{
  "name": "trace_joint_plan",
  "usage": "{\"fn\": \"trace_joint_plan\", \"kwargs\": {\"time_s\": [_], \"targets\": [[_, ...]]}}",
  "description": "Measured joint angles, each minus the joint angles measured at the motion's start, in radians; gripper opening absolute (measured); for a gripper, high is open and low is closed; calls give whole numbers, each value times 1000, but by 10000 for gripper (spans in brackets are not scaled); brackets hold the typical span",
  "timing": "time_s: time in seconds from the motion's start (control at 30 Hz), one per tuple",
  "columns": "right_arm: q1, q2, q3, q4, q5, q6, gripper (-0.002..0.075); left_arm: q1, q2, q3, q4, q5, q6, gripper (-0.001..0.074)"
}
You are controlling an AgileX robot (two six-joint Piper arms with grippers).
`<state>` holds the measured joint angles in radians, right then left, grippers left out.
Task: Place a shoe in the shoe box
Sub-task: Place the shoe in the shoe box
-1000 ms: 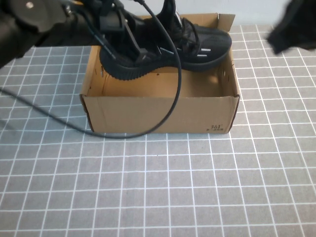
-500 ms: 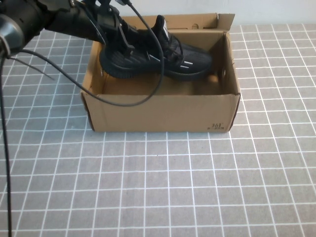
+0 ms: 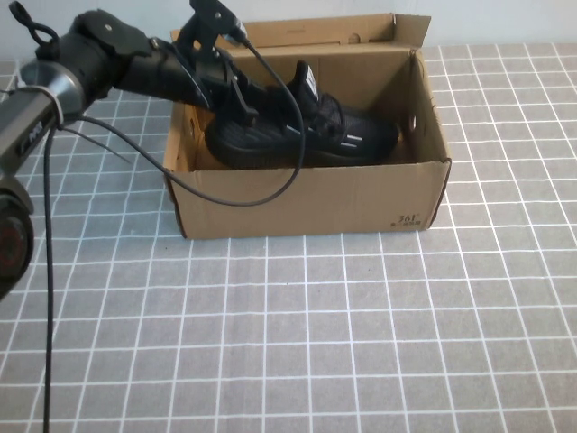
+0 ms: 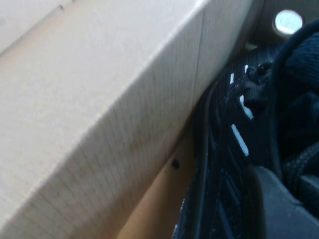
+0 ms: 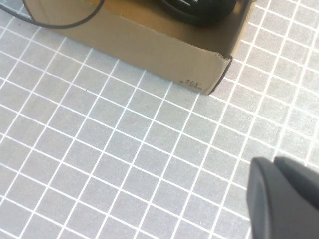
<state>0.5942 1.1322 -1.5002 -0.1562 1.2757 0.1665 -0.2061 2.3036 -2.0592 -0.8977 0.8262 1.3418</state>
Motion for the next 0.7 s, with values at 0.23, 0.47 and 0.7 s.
{"fn": "trace_joint_plan", "kwargs": {"time_s": [0.23, 0.47, 0.7], "targets": [[0, 0, 0, 0, 0, 4, -16, 2, 24, -2, -5, -17, 4, 22], [0, 0, 0, 12, 0, 4, -16, 4, 51, -2, -37, -49, 4, 22], [0, 0, 0, 20, 0, 4, -16, 6, 55, -2, -82, -62, 47, 24]]}}
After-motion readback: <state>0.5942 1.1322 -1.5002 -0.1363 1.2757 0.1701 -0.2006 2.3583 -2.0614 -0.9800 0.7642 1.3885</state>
